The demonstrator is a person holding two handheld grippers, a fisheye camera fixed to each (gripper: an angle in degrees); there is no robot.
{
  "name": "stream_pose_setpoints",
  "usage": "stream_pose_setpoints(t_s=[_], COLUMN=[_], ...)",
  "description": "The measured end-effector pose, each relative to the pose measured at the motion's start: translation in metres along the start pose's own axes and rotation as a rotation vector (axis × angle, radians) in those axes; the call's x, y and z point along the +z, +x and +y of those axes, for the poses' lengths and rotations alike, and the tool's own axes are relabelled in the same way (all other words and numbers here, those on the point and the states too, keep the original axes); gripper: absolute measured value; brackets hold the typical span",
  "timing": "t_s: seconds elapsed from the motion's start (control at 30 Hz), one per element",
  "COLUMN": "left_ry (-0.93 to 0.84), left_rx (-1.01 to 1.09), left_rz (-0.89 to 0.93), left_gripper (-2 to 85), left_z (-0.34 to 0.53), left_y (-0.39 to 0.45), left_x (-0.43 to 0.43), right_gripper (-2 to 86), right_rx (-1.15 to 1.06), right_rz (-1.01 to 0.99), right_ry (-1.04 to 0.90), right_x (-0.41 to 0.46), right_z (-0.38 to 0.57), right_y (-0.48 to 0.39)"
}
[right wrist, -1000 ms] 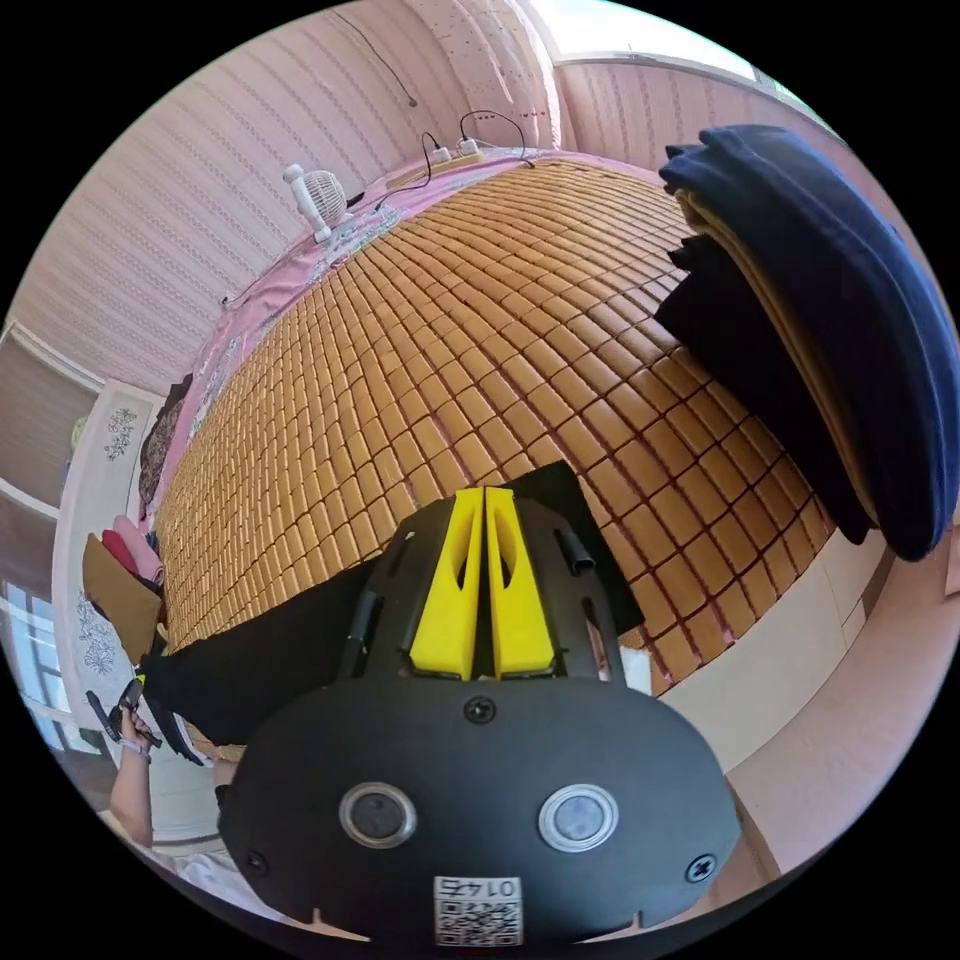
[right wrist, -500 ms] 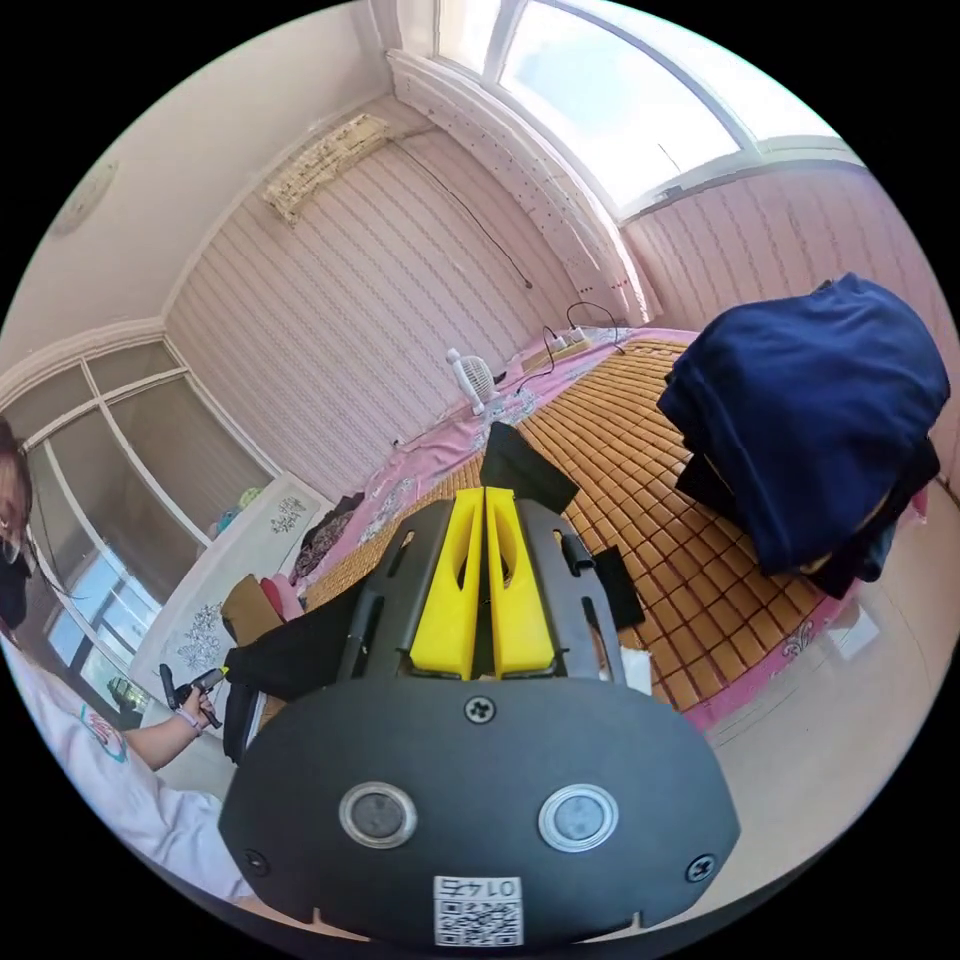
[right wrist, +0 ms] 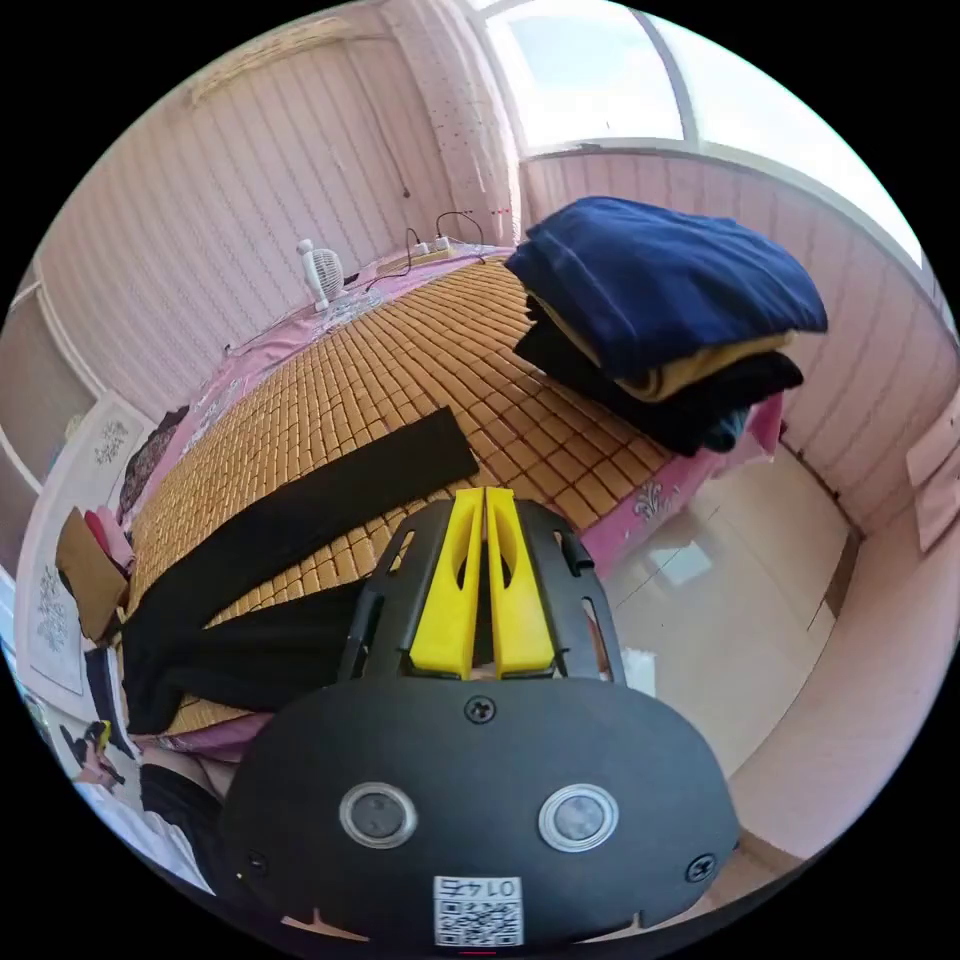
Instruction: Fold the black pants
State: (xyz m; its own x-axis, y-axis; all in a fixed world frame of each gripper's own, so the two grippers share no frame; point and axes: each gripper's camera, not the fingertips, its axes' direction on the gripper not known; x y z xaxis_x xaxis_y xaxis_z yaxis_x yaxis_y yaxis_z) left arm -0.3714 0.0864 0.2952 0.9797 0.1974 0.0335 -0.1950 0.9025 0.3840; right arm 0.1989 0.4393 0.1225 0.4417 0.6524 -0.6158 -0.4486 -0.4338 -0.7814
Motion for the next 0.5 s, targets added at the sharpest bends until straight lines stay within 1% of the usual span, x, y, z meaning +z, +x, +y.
stream_pose_setpoints(t_s=[0.03,0.07,0.17,0.23,0.3,0.33,0.37,0.4,0.43,0.47,0.5], left_ry=[-0.004,-0.017,-0.041,-0.027,-0.055,-0.074,-0.111,-0.131,-0.134,-0.128,-0.114], left_rx=[0.022,0.068,0.163,0.224,0.278,0.288,0.316,0.352,0.365,0.396,0.424], left_rz=[-0.003,-0.004,-0.016,-0.017,-0.019,-0.031,-0.076,-0.168,-0.236,-0.330,-0.367], left_gripper=[-1.0,-1.0,-1.0,-1.0,-1.0,-1.0,-1.0,-1.0,-1.0,-1.0,-1.0], left_z=[-0.004,-0.012,-0.030,-0.037,-0.044,-0.045,-0.045,-0.044,-0.043,-0.041,-0.039], left_y=[0.005,0.018,0.057,0.084,0.118,0.125,0.139,0.151,0.157,0.165,0.170], left_x=[0.002,0.009,0.037,0.056,0.089,0.098,0.115,0.129,0.135,0.144,0.148], right_gripper=[-0.2,-0.2,-0.3,-0.3,-0.3,-0.3,-0.3,-0.3,-0.3,-0.3,-0.3], right_rx=[-0.086,-0.155,-0.187,-0.196,-0.267,-0.321,-0.340,-0.343,-0.362,-0.392,-0.408], right_rz=[0.005,-0.032,-0.086,-0.077,-0.038,0.025,0.074,0.089,0.076,0.074,0.073], right_ry=[0.009,-0.016,-0.117,-0.131,-0.174,-0.183,-0.118,-0.158,-0.133,-0.149,-0.145], right_x=[0.007,0.019,0.063,0.089,0.116,0.128,0.130,0.136,0.138,0.144,0.146], right_z=[-0.011,-0.022,-0.043,-0.050,-0.054,-0.055,-0.057,-0.060,-0.065,-0.071,-0.074], right_y=[-0.021,-0.040,-0.078,-0.097,-0.119,-0.132,-0.140,-0.143,-0.148,-0.153,-0.155])
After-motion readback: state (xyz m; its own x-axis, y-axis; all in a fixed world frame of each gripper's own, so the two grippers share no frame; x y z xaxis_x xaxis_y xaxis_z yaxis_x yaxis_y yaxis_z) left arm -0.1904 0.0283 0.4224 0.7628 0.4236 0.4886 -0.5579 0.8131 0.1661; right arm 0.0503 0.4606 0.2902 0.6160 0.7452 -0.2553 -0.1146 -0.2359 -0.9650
